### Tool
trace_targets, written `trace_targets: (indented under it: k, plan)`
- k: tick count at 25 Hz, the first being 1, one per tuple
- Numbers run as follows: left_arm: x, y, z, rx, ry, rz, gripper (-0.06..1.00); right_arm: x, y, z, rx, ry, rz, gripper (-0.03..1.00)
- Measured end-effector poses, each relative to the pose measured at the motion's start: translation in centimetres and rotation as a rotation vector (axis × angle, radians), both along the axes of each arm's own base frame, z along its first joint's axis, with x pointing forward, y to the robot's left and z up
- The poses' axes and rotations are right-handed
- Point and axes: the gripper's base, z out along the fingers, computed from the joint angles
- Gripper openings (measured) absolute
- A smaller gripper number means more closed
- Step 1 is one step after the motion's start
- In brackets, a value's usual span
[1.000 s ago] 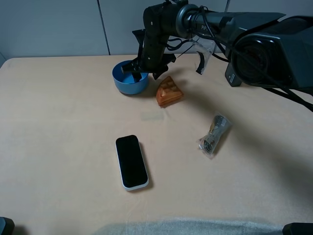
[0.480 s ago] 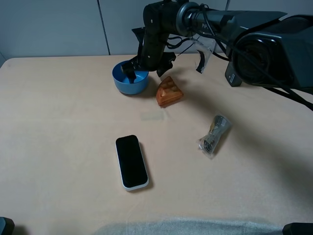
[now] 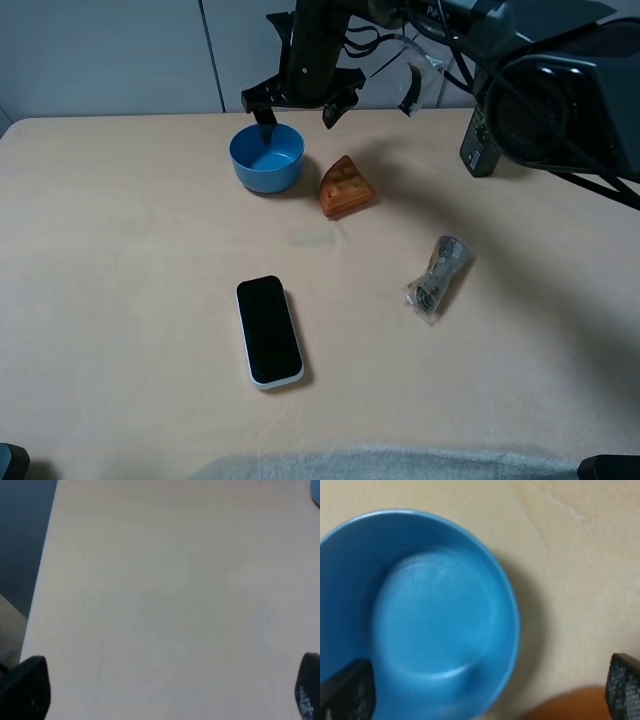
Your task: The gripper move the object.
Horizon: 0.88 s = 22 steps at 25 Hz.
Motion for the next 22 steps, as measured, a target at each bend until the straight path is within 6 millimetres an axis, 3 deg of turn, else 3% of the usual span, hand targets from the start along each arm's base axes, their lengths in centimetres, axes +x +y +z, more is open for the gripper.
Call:
trace_targets:
  k: [16,22]
  plan:
    - [0.0,0.0,0.0,0.000,0.000,0.000,0.98,-1.9,-0.8,7.2,0.076,-0.004,0.024,0.69]
    - [0.0,0.0,0.0,0.000,0.000,0.000,0.98,-3.7,-1.9,9.8,0.089,0.001,0.026,0.69]
